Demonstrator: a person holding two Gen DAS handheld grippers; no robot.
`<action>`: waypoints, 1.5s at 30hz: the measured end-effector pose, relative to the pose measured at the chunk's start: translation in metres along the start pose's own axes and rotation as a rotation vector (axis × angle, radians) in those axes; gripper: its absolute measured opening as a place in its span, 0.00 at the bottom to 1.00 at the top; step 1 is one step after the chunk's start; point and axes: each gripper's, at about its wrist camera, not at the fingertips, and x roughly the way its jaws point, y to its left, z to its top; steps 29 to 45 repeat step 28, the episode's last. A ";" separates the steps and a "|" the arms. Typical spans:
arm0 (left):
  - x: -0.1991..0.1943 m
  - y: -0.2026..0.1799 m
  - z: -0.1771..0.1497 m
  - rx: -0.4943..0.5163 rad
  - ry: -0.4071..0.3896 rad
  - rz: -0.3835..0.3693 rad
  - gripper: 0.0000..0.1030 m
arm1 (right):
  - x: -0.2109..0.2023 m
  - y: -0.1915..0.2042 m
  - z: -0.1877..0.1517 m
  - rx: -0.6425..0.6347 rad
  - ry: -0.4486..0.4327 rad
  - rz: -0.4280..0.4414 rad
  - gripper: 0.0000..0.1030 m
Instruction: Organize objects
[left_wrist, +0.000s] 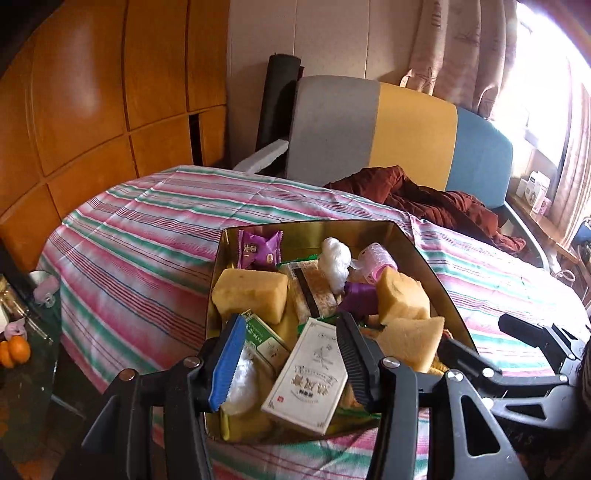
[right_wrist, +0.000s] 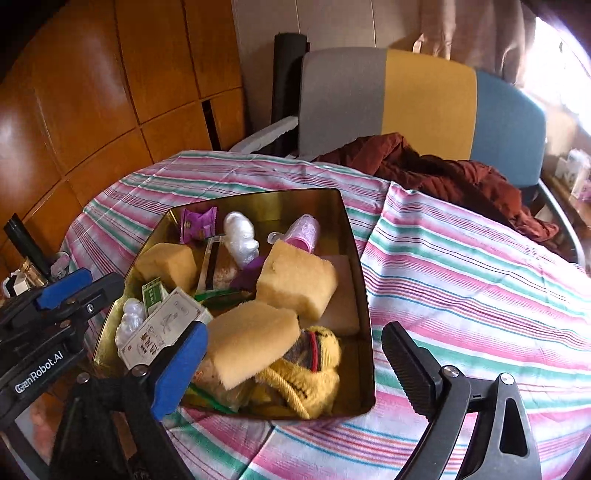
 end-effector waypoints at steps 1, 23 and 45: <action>-0.003 -0.001 -0.001 0.001 -0.005 0.001 0.51 | -0.002 0.002 -0.003 -0.004 -0.003 -0.003 0.93; -0.029 0.000 -0.030 -0.022 -0.100 0.072 0.51 | -0.015 0.006 -0.038 0.019 -0.021 -0.033 0.93; -0.030 0.001 -0.027 -0.025 -0.100 0.070 0.51 | -0.015 0.006 -0.038 0.015 -0.021 -0.034 0.93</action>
